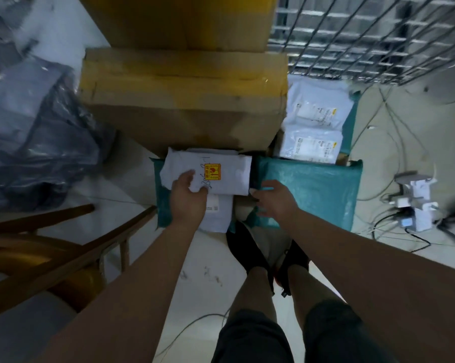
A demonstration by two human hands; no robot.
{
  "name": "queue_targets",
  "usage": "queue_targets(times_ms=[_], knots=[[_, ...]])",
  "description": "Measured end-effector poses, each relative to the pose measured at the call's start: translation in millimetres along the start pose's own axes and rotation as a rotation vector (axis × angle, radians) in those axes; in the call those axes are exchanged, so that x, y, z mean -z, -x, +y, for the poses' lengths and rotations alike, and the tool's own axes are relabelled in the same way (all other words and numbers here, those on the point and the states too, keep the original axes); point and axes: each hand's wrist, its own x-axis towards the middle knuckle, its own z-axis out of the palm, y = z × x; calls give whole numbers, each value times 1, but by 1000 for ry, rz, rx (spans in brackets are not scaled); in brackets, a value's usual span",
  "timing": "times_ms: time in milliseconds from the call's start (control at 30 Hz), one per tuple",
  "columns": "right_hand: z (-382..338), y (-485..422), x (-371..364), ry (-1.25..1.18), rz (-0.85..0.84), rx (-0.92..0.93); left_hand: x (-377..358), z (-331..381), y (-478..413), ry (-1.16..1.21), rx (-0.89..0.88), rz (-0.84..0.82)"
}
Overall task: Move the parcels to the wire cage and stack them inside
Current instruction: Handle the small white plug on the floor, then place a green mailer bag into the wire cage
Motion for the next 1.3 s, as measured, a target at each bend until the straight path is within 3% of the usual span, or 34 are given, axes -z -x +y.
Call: queue_targets(times_ms=[133,367,767,1000,1300], knots=[[-23,74,48,-94,-26,-7,-2,51,72,81,16,-159],[-100,233,127,-110,16,53,43,168,199,19,-117,-260],[-253,496,210,-100,45,563,182,406,358,122,-444,-176],[-251,541,229,-45,85,614,196,433,385,91,-498,-203],[-208,505,249,-42,152,453,142,410,370,-13,-453,-335]])
